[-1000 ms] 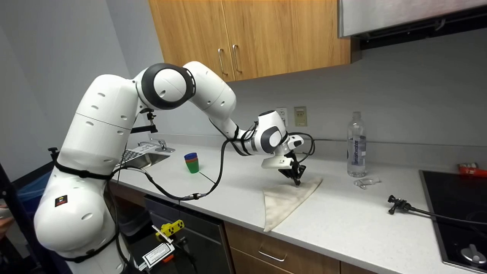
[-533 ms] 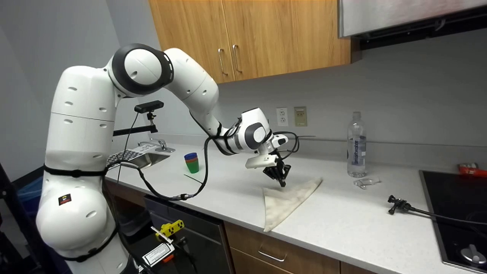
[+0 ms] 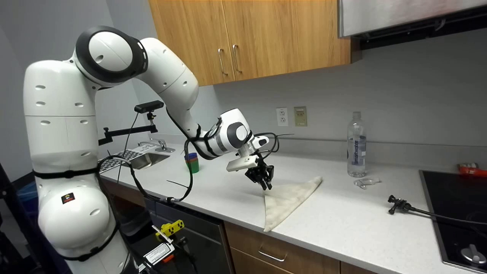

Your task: Unfold the towel and lay it flat on the countertop

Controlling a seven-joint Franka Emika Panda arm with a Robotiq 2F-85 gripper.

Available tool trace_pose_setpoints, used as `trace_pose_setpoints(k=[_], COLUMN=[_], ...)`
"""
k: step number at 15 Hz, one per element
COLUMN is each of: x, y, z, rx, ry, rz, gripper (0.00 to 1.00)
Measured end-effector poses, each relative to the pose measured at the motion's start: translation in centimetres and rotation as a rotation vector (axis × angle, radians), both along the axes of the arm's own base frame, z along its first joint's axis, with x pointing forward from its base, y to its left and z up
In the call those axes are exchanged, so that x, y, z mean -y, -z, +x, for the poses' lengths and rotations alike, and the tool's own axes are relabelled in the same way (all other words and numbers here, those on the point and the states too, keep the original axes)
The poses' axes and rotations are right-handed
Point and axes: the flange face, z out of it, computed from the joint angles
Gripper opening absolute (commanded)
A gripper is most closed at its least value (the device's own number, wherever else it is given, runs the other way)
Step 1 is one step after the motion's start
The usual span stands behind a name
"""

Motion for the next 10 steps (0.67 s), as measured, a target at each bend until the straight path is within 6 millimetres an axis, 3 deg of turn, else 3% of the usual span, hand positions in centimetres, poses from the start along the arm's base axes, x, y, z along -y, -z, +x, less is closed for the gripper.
trace_pose_setpoints(k=[6,10], x=[-2.0,-2.5], y=[0.8,1.6], z=[-2.3,-3.0], rx=[0.066,0.111], ry=[-0.033,-0.043], rz=[-0.069,-0.123], gripper=[1.00,1.00])
